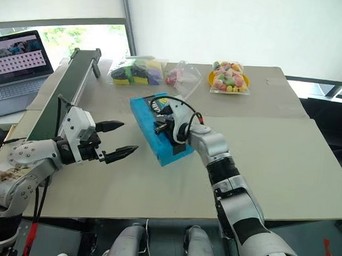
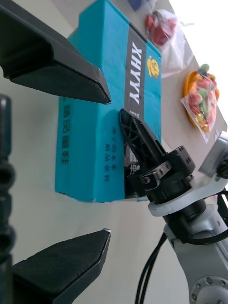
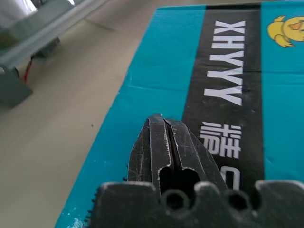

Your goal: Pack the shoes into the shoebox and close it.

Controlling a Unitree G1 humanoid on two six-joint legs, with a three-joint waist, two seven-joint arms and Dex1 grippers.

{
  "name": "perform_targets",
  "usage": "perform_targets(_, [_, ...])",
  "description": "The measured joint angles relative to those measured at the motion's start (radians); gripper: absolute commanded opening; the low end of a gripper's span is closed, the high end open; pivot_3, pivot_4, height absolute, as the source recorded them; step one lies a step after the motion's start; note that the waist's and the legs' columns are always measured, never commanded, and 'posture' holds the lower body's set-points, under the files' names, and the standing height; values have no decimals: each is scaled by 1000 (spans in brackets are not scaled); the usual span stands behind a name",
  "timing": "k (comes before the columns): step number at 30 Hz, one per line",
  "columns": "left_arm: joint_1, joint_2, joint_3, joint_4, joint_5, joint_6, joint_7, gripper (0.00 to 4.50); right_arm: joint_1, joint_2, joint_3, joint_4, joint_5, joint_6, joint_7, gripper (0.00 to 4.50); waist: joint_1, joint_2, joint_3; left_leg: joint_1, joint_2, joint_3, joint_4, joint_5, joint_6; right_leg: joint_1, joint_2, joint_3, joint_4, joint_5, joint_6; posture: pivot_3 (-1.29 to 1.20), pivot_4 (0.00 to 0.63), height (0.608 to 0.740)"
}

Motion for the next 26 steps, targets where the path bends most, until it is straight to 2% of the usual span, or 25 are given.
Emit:
perform_targets(8, [61,-2,33,-57,0,3,49,4500,-44,27,14,86,-98,-32,71,39,-2,-1,-2,7,2,0,0,-5,-9,4,1,-1,2,-4,-6,0,150,681])
perform_targets(13, [80,-23,36,-75,-1,4,91,4500,-41,49,-43,85,-92,-13,66,39,-4,0,-2,11,2,0,-1,-5,-9,7,0,-1,2,-4,-6,0,150,681])
perform_targets(17, [94,-94,75,-76,-29,34,162,4500,2,48,-217,-58,47,121,42,39,3,-1,-1,5,2,0,-1,-5,-9,2,0,-1,2,-1,-1,0,150,681])
perform_targets(21, [101,-137,88,-69,-21,39,228,4500,4,-5,-430,-221,186,222,-60,39,18,-1,-1,2,0,0,0,-1,-5,1,0,-1,1,0,0,0,150,681])
perform_targets(24, [102,-187,102,-44,-18,41,289,4500,37,-94,-530,-268,198,241,-137,39,30,-1,-1,0,-1,0,0,-2,-6,2,-1,-2,-1,0,0,0,150,681])
perform_targets(26, [101,-214,104,-27,-6,41,323,4500,86,-137,-533,-282,173,243,-165,39,26,-1,-2,0,-1,0,0,-2,-6,1,-1,-1,-1,0,-1,0,150,681])
